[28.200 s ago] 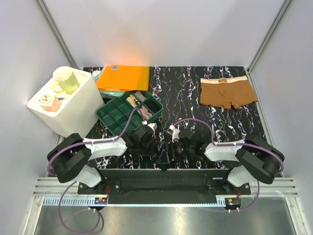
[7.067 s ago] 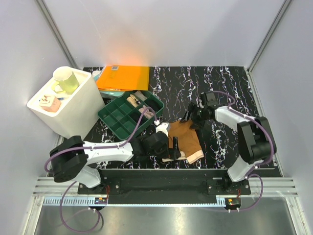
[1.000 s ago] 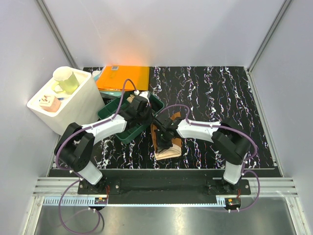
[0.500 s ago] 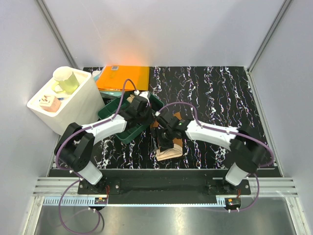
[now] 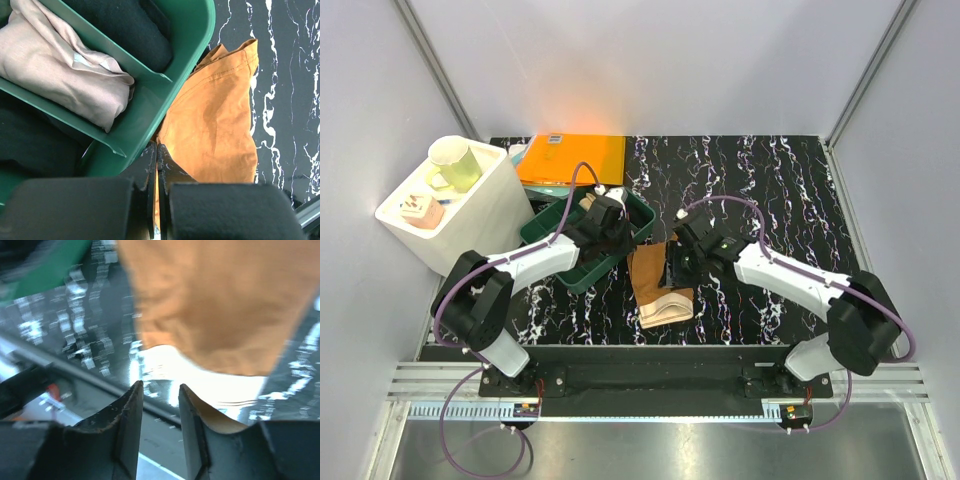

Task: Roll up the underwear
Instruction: Fold the underwear at the center of the board.

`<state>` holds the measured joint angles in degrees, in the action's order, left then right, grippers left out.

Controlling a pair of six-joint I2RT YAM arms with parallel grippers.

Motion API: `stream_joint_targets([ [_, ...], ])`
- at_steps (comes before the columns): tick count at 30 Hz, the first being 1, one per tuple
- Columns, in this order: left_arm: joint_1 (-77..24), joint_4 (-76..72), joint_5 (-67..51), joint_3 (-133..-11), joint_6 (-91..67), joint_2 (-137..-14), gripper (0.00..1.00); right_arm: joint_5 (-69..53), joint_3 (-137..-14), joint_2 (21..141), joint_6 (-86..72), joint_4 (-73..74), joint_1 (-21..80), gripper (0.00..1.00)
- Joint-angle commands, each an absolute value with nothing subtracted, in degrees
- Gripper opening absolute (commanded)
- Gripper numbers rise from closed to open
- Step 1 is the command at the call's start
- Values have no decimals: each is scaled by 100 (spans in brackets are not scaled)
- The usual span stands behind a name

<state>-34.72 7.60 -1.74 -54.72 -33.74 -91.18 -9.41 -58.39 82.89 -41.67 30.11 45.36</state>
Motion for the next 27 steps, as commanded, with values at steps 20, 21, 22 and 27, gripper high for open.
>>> stream_joint_targets([
  [20, -3410, 791, 141, -5528, -3182, -8965, 0, -369, -4843, 9184, -4175, 2909, 4351, 28],
  [21, -3410, 774, 88, -5546, -3173, -8956, 0, -334, -4843, 9272, -4157, 2900, 4351, 27],
  [22, -3410, 791, 36, -5563, -3182, -8956, 0, -325, -4834, 9299, -4157, 2900, 4351, 27],
  [27, -3463, 826, -448, -5660, -3304, -8737, 45, -299, -4816, 9194, -4157, 2883, 4342, 29],
])
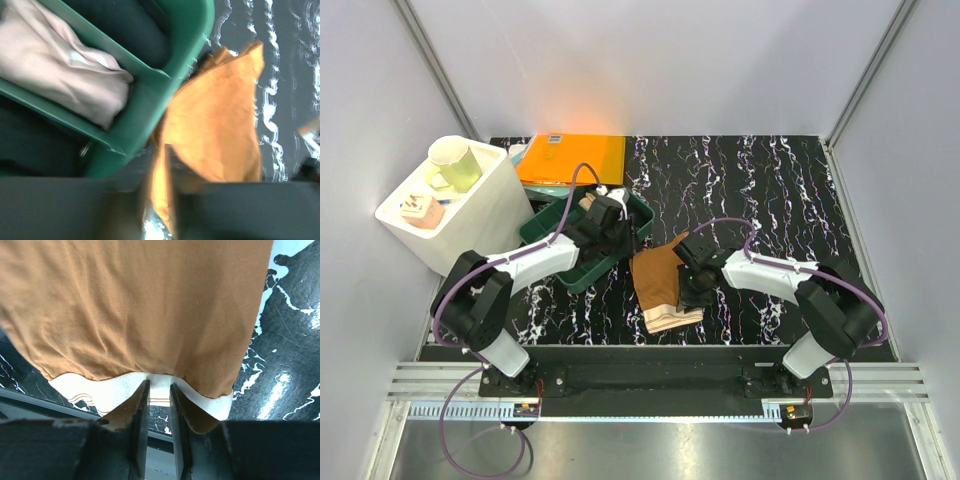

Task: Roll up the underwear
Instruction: Fold the underwear at the center of the board.

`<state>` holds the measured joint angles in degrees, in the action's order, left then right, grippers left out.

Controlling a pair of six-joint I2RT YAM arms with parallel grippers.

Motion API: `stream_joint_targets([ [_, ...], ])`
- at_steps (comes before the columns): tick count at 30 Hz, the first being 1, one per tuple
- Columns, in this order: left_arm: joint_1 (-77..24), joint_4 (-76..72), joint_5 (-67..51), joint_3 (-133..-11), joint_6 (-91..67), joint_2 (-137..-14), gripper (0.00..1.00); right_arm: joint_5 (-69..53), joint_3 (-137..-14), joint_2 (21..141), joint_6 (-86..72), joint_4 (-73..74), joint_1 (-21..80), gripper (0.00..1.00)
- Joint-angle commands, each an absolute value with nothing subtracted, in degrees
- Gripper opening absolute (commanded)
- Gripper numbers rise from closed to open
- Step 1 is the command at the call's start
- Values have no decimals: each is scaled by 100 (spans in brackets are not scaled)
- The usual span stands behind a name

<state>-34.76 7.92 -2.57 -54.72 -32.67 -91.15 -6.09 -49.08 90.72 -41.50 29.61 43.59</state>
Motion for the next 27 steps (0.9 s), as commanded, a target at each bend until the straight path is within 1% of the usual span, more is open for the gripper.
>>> stream_joint_targets([
  [1, -3480, 896, -474, -5660, -3339, -8675, 53, -308, -4834, 9141, -4149, 2892, 4350, 31],
  [2, -3533, 949, -475, -5643, -3401, -8597, 60, -342, -4843, 9097, -4140, 2892, 4351, 33],
  [3, -3568, 1010, -457, -5643, -3427, -8396, 71, -378, -4860, 8966, -4122, 2900, 4351, 38],
  [5, -3691, 1195, -299, -5564, -3532, -8044, 76, -457, -4895, 8686, -4105, 2944, 4351, 43],
  [6, -3744, 1308, -177, -5520, -3585, -7920, 77, -474, -4948, 8570, -4087, 3023, 4342, 49],
  [7, -3805, 1318, -141, -5398, -3708, -7788, 77, -483, -4974, 8448, -4070, 3084, 4350, 52],
  [11, -4252, 1371, -53, -5142, -4007, -7252, 76, -335, -5097, 7780, -3930, 3392, 4342, 61],
  [13, -4429, 1424, -18, -4993, -4174, -7155, 75, -203, -5115, 7638, -3867, 3577, 4298, 64],
  [17, -4877, 1424, 342, -4641, -4605, -7005, 74, -141, -4905, 7628, -3675, 3604, 4018, 68],
  [22, -5185, 1336, 589, -4255, -5079, -7049, 71, -193, -4623, 7857, -3560, 3384, 3876, 70],
  [23, -5203, 1275, 606, -4202, -5132, -7049, 68, -193, -4553, 7936, -3542, 3297, 3841, 70],
  [25, -5256, 1222, 624, -4079, -5246, -7101, 65, -219, -4474, 7998, -3525, 3200, 3806, 70],
  [27, -5282, 1125, 642, -4017, -5308, -7137, 58, -255, -4404, 8086, -3507, 3077, 3753, 68],
])
